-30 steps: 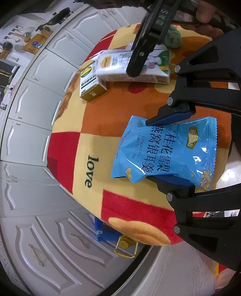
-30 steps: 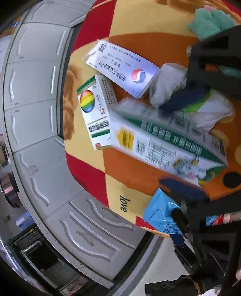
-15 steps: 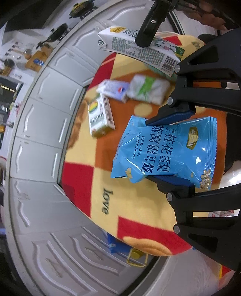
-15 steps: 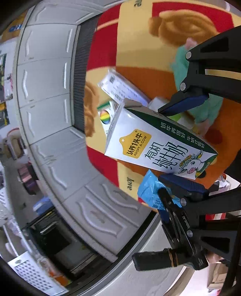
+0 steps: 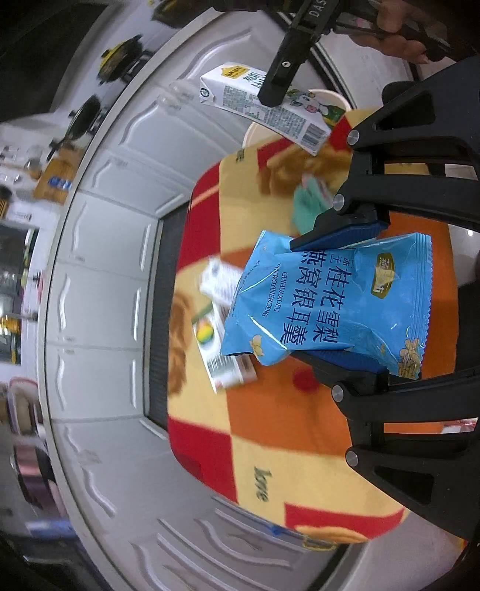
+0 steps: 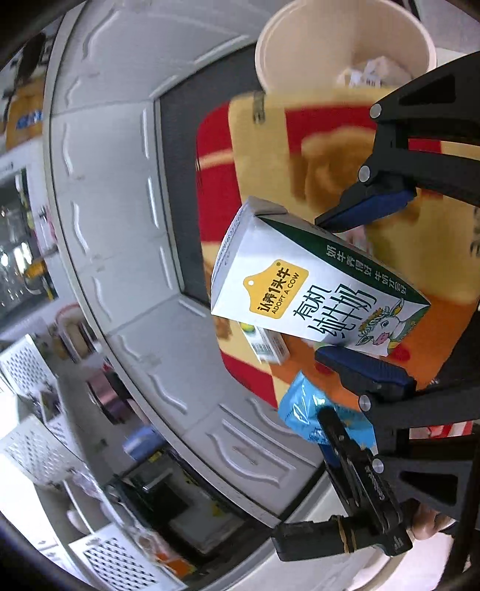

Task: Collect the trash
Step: 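Carry the packet and carton over the bin and open both tools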

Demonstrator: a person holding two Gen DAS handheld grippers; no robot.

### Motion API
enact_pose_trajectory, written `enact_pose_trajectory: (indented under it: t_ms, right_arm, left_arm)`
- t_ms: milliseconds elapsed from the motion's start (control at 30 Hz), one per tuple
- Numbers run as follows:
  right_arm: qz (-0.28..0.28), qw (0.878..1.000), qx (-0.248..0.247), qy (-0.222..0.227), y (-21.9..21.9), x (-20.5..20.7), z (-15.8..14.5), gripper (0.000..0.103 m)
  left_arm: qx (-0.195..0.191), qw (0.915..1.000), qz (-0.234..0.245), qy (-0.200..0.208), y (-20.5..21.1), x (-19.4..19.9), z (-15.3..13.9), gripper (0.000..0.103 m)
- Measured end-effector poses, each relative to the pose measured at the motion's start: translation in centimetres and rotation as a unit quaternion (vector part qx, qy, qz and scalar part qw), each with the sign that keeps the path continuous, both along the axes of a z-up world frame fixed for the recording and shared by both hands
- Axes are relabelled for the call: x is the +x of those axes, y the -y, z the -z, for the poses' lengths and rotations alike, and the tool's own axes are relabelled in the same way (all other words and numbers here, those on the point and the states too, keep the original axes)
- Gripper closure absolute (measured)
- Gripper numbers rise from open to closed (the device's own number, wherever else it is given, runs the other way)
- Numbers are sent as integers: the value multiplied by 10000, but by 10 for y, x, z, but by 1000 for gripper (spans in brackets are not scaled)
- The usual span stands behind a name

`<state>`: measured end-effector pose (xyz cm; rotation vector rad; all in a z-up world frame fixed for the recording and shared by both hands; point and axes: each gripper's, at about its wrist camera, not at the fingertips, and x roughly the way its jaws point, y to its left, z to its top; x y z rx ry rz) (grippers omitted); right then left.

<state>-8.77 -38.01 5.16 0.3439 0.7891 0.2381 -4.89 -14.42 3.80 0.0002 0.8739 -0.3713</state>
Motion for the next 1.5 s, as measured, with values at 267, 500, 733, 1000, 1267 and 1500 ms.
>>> enact_pose_trajectory:
  t_ms: [267,500,733,1000,1267,1500]
  right_arm:
    - [704,9975,28,29,72,-27,-2,42]
    - [1325,9912,24,-38,130,-50,5,42]
    - [1844,9822,140,-316,181,-60,32,46]
    - [2240,9719,112,-720,224,-58,71,53]
    - [2394,9659,521,-838,241,-72,85,49]
    - [2537,9607,618,-943,249,-86,92,47]
  left_arm:
    - [-62,9983,573,66,77,-5,-7,56]
    - [-124,9941,1074,-39,142,-5,-3,56]
    - [-174,9892,1440,-185,201,-2,8,56]
    - [-93,9850,1670,-436,258,11,32,56]
    - [-204,9815,1748,-755,288,25,54,42]
    - [-232,9796,1748,-966,297,24,69,34]
